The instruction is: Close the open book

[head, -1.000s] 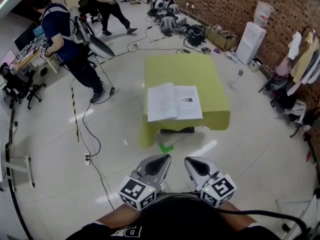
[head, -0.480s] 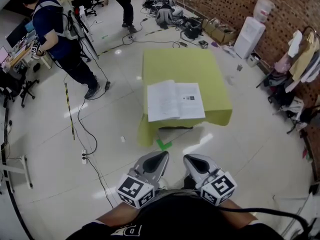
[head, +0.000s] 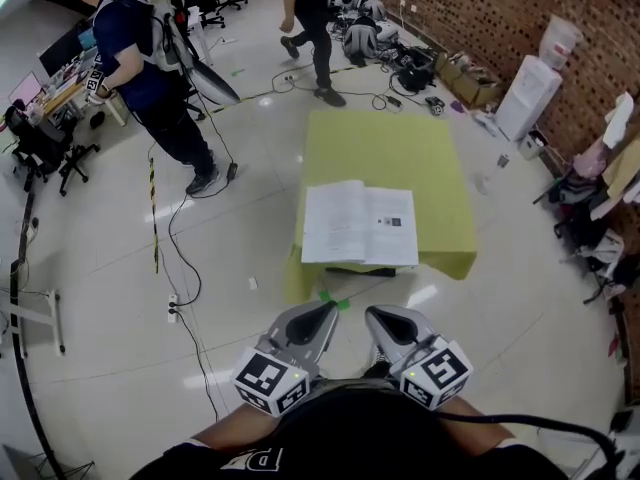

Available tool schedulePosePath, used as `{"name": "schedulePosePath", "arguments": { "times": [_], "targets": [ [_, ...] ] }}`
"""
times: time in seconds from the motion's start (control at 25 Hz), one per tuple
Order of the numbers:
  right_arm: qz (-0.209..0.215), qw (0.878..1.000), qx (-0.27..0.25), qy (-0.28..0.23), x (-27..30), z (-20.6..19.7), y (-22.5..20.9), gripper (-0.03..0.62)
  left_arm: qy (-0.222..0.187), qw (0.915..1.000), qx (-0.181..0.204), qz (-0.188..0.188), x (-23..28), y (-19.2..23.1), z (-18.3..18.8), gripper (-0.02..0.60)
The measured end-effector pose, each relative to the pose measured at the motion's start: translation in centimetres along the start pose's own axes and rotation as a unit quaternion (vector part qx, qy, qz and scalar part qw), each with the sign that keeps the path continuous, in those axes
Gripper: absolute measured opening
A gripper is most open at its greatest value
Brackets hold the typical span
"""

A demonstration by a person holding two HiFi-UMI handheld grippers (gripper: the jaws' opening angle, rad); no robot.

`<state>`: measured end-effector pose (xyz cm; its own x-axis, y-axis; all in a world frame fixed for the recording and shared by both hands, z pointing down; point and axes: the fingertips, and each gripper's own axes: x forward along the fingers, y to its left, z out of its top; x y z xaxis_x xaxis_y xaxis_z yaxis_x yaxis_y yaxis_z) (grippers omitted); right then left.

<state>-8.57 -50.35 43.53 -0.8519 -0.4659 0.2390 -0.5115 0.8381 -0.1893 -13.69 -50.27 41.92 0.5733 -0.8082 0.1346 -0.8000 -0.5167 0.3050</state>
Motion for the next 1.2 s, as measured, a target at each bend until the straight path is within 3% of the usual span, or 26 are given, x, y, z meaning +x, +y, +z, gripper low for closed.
{"name": "schedulePosePath", "arguments": {
  "times": [0.32,0.72,0.96,1.2],
  "targets": [
    [0.029,1.0,-0.004,-0.003,-1.2,1.2,-6.3,0.008,-0.007,0.9999,0.0,0.009,6.9,-1.8,1.0,0.006],
    [0.061,0.998,0.003,-0.01,-2.8,2.1,-14.0,0.008,-0.01,0.9987,-0.005,0.049,13.6,-2.8,1.7,0.006],
    [0.075,0.997,0.005,-0.01,-3.3,1.2,-16.1,0.008,-0.015,0.9965,-0.001,0.083,15.1,-1.8,1.4,0.008],
    [0.061,0.998,0.026,-0.001,-2.1,-0.2,-18.2,0.008,0.022,0.9942,-0.022,0.103,14.9,1.5,-0.3,0.006]
  ]
}}
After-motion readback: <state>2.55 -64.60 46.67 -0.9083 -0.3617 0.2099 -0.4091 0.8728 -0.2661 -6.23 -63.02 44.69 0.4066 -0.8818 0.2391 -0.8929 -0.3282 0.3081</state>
